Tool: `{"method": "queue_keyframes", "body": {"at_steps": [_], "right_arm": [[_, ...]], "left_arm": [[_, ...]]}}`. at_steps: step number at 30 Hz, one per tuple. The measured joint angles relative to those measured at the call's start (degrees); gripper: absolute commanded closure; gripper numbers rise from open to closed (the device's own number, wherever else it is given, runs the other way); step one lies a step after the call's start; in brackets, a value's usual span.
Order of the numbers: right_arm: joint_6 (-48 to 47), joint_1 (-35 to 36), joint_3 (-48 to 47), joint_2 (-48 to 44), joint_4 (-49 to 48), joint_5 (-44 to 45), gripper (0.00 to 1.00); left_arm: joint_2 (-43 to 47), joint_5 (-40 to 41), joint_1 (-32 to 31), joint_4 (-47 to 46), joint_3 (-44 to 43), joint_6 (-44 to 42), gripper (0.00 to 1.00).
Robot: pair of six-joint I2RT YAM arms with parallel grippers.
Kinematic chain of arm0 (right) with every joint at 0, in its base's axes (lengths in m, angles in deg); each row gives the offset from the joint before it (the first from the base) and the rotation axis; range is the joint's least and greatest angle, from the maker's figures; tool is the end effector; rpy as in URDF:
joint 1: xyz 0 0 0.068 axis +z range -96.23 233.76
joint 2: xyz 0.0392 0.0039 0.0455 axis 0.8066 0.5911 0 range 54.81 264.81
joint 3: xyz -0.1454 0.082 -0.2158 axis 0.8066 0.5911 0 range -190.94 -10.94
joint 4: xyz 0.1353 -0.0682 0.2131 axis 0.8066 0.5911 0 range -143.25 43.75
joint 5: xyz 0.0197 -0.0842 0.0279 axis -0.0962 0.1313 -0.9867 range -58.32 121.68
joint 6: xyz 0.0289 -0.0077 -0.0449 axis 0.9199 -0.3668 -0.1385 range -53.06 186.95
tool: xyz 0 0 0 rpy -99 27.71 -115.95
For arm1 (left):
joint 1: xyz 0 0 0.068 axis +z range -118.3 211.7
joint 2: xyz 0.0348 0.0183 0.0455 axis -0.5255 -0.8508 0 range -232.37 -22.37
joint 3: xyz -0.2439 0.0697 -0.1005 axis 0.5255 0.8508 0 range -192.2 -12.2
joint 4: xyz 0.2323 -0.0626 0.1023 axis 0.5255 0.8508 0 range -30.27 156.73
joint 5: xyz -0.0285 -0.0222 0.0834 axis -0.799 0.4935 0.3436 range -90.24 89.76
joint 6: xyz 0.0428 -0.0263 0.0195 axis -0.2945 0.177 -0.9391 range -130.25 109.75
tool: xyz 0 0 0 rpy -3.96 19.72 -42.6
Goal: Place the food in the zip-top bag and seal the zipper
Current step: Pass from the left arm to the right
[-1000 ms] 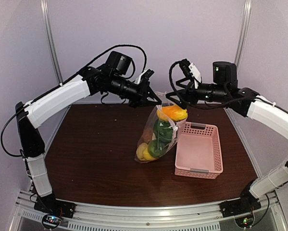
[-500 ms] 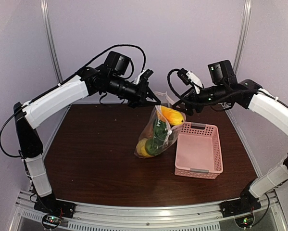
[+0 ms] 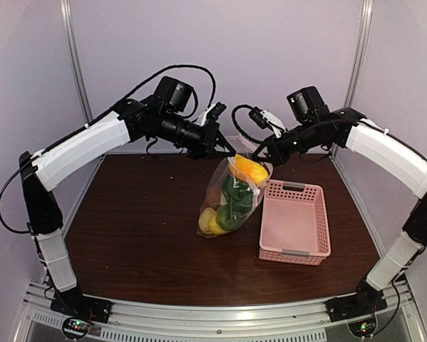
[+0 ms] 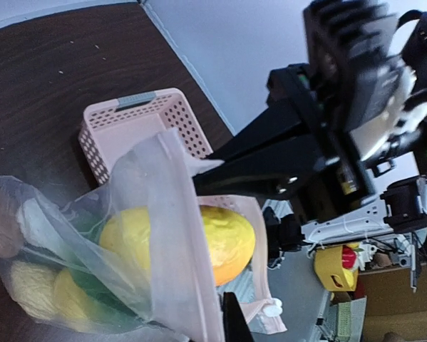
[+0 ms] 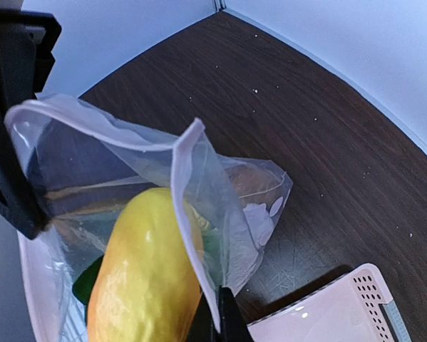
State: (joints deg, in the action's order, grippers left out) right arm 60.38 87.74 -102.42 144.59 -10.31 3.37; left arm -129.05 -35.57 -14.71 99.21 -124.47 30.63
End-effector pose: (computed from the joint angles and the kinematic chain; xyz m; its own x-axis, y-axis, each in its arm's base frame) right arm 0.2735 0.2048 0.3754 -0.4528 -0.4266 -0.7829 -0.8451 0.4851 0.2245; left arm 0.2741 -0.3179 0.3925 -0.8940 0.1648 -0.4166 0.4454 0.4267 -0.7871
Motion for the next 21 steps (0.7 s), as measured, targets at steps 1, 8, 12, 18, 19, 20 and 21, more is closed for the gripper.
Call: {"method": "queue_keyframes", "body": {"at_steps": [1,8,12,18,19,20,21], "right_arm": [[0.8,-0.2,-2.6,1.2,1.3,-0.2,1.00],[14.6,-4.5,-5.7,0.4,-1.2,-8.7,1.00],[21.7,-7.4,-3.4,0.6,-4.3,-13.4,1.00],[30.3,-7.6,-0.4,0.9,-11.5,-19.6,1.00],[31.6,-7.6,0.2,0.9,-12.8,-20.3,1.00],[32.9,-7.6,0.8,0.9,-14.0,-21.0,1.00],[34.4,-7.6,1.5,0.9,-15.6,-21.9,1.00]], "left_arm": [[0.0,1.5,0.1,0.6,-0.4,-1.2,1.00],[0.2,17.7,0.2,2.6,-3.0,-11.9,0.41],[5.9,26.5,-2.8,-5.1,6.5,-15.4,0.23],[24.4,46.6,-23.9,-21.9,33.0,-23.9,0.33],[25.5,49.3,-27.4,-24.3,35.0,-24.6,0.36],[25.7,51.6,-29.5,-25.8,36.0,-25.0,0.40],[25.4,55.1,-31.4,-27.6,36.6,-25.7,0.43]]}}
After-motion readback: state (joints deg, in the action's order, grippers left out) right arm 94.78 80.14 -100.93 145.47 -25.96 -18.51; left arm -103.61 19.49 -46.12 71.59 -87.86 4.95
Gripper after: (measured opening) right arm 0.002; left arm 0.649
